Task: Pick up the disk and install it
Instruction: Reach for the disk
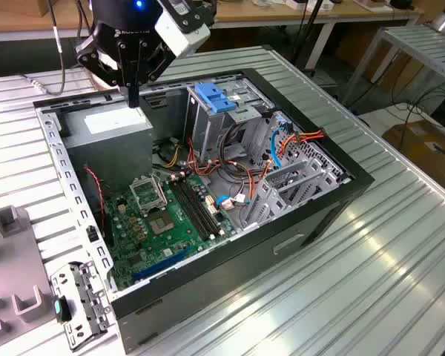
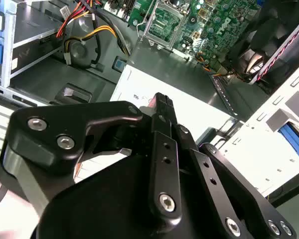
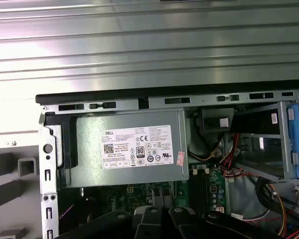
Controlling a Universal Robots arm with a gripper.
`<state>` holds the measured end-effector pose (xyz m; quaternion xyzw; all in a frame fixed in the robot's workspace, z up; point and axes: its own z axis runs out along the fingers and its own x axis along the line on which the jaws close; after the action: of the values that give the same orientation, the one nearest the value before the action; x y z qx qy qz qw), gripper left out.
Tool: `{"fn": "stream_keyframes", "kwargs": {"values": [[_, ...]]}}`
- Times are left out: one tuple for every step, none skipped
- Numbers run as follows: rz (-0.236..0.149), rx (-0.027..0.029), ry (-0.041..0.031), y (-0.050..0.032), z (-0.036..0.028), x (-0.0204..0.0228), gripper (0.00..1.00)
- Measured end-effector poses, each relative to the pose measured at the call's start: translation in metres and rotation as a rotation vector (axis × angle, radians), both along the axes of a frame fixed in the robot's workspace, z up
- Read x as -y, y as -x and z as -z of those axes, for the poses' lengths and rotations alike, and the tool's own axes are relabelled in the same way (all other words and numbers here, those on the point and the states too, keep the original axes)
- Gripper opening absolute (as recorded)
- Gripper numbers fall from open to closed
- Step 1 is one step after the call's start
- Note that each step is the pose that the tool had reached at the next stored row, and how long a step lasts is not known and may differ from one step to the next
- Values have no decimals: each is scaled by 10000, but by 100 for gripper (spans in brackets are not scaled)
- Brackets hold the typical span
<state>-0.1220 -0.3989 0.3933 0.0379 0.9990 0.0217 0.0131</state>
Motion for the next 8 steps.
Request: {"fn": "stream_keyframes", "kwargs": {"values": [[0, 0, 0, 0, 0, 0, 11], [-1, 0, 0, 0, 0, 0, 11], [0, 0, 0, 0, 0, 0, 11], [0, 0, 0, 0, 0, 0, 11], [-1, 0, 0, 0, 0, 0, 11], [-1, 0, 0, 0, 0, 0, 11], [0, 0, 0, 1, 0, 0, 11], [0, -1, 1, 3, 0, 0, 11]]}}
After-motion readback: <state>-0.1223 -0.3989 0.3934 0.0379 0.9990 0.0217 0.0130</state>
